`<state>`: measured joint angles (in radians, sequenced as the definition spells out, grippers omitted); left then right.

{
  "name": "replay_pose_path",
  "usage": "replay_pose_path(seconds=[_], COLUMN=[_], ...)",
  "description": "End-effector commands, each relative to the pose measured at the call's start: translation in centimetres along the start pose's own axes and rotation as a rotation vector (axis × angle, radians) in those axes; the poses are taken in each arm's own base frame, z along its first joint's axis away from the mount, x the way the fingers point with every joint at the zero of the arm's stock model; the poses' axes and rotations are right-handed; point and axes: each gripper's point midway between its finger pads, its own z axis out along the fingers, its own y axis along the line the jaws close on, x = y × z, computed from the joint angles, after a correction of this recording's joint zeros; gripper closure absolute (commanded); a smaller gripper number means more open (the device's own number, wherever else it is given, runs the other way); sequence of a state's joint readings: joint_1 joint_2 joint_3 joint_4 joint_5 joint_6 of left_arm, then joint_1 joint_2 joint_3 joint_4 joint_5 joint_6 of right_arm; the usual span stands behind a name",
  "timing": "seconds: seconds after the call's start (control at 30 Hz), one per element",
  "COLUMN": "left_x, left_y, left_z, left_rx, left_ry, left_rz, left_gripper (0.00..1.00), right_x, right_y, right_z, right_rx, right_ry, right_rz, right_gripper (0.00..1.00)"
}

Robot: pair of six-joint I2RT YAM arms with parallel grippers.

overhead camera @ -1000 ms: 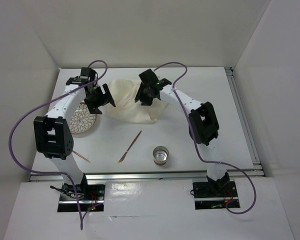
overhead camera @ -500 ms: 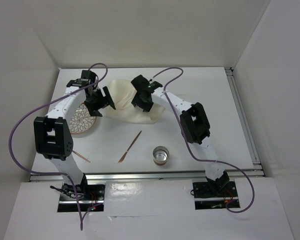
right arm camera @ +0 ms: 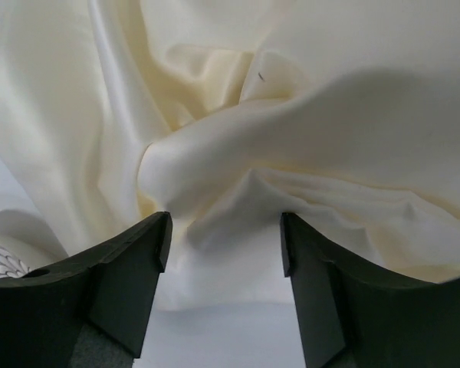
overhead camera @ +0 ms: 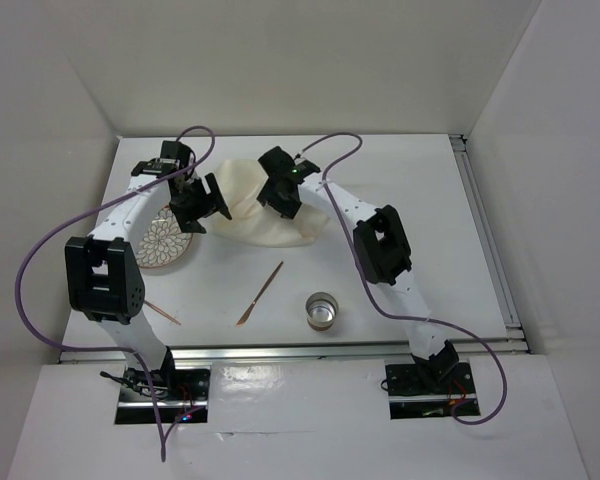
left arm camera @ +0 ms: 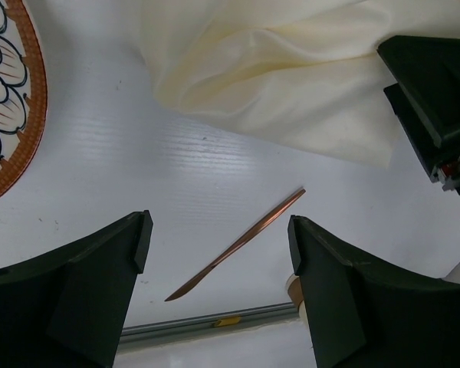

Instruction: Set the dinner table for one person

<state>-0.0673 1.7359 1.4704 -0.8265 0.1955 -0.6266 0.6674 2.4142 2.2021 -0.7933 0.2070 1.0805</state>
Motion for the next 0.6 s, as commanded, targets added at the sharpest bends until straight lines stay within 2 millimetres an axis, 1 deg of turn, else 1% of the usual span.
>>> replay_pose_path(seconds=[0.0, 0.03, 0.1, 0.13, 0.17, 0.2, 0.23, 0.27, 0.3, 0.33, 0.37, 0.4, 0.43, 0.47, 0.5, 0.53, 0.57], left_x=[-0.2, -0.2, -0.3, -0.3, -0.3, -0.3, -0.3, -0.3, -0.2, -0.1, -0.1, -0.3, -0.5, -0.5, -0.9, -1.1, -1.4], left_y=[-0.8, -0.8, -0.7, -0.6, -0.6, -0.6, -0.6, -0.6, -0.5, -0.7, -0.7, -0.7, -1.1, -1.0, -1.3, -1.4, -2.0], left_z=[-1.6, -1.6, -1.6, -1.6, -1.6, -1.6, -1.6, -1.6, -1.3, -1.3, -1.3, -1.1, -1.4, -1.0, -1.3, -1.2, -1.8], left_rx=[0.037, 0.037, 0.030, 0.029, 0.029, 0.029, 0.029, 0.029, 0.025, 0.033, 0.033, 0.031, 0.045, 0.040, 0.047, 0.048, 0.063], left_ry=[-0.038, -0.038, -0.042, -0.042, -0.042, -0.042, -0.042, -0.042, -0.035, -0.030, -0.030, -0.027, -0.033, -0.024, -0.037, -0.038, -0.045], left_rz=[0.049, 0.050, 0.049, 0.049, 0.049, 0.049, 0.049, 0.049, 0.047, 0.047, 0.047, 0.047, 0.050, 0.047, 0.051, 0.051, 0.055], left_gripper=[0.10, 0.10, 0.10, 0.10, 0.10, 0.10, 0.10, 0.10, 0.10, 0.10, 0.10, 0.10, 0.10, 0.12, 0.14, 0.14, 0.15], right_x=[-0.8, -1.4, -1.4, -1.5, -1.7, -1.6, -2.0, -2.6, -3.1, -3.3, -4.2, -4.6, -4.8, -5.7, -6.5, -6.6, -6.8], right_y=[0.0, -0.3, -0.6, -0.9, -0.6, -1.1, -1.1, -0.8, -0.5, -1.0, -0.3, -0.2, -0.2, -0.3, -0.8, -1.2, -3.4], right_z=[0.8, 0.9, 1.0, 1.0, 0.6, 0.8, 0.3, -0.8, -1.5, -1.8, -3.4, -4.1, -4.9, -6.5, -7.3, -8.2, -8.1], right_rx=[0.015, 0.022, 0.034, 0.048, 0.040, 0.056, 0.056, 0.043, 0.034, 0.050, 0.020, 0.014, 0.009, 0.005, 0.008, 0.007, 0.058], right_ry=[-0.030, -0.042, -0.046, -0.053, -0.057, -0.060, -0.073, -0.090, -0.106, -0.119, -0.144, -0.157, -0.161, -0.194, -0.209, -0.211, -0.227], right_rz=[0.014, 0.022, 0.020, 0.017, 0.020, 0.016, 0.018, 0.022, 0.026, 0.024, 0.021, 0.024, -0.002, 0.004, -0.003, -0.024, -0.040], right_gripper=[0.33, 0.35, 0.42, 0.51, 0.56, 0.62, 0.75, 0.80, 0.83, 0.83, 0.89, 0.98, 1.00, 1.00, 1.00, 1.00, 1.00])
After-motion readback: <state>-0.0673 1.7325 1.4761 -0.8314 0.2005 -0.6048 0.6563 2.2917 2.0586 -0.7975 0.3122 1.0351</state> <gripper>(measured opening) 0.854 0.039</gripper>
